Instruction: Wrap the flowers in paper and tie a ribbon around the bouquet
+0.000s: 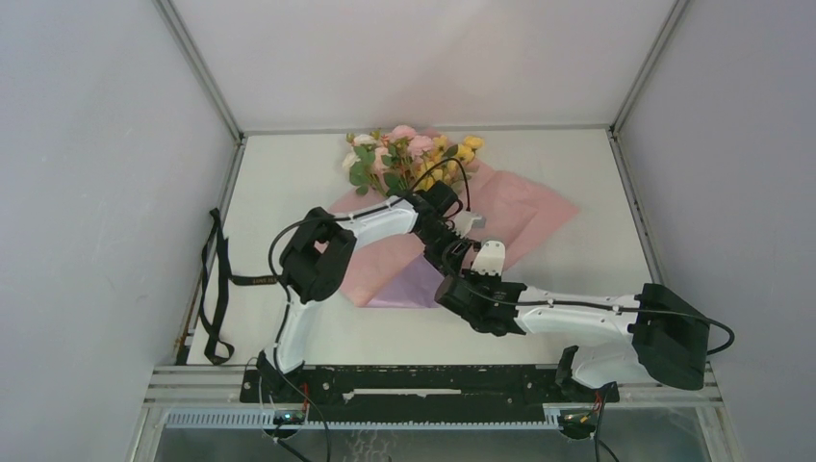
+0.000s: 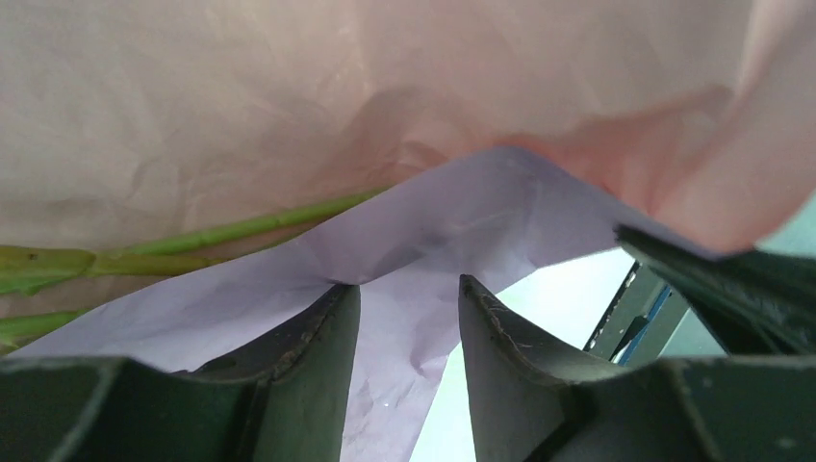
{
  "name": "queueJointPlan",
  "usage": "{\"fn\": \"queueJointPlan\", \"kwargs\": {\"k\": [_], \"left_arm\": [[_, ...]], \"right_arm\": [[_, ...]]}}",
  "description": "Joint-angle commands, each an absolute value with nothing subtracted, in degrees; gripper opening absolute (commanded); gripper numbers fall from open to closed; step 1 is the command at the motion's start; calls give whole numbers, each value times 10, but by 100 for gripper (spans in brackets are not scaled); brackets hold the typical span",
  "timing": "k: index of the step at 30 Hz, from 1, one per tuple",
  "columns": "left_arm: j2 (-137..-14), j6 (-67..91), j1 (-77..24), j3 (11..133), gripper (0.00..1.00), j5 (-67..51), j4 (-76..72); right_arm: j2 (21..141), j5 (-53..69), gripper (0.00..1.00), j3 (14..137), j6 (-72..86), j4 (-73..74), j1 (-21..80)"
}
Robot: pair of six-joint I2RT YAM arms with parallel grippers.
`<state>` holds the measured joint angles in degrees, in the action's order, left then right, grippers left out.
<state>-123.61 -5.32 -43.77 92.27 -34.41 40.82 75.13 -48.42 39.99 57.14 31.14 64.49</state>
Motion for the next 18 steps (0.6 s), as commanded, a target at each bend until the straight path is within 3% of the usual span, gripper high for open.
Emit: {"fn": "queueJointPlan", "kwargs": {"k": [1,9,18], "left_arm": [[-1268,-36,-436,955,49,-269,423],[-1272,-24,-429,933,49,-279,401],[-1212,-28,-393,880,50,-398,362]], "right_arm": [[741,-523,0,421,482,256,667],[758,-497,0,421,270,118,687],[814,-414,0,421,94,15,697]]}}
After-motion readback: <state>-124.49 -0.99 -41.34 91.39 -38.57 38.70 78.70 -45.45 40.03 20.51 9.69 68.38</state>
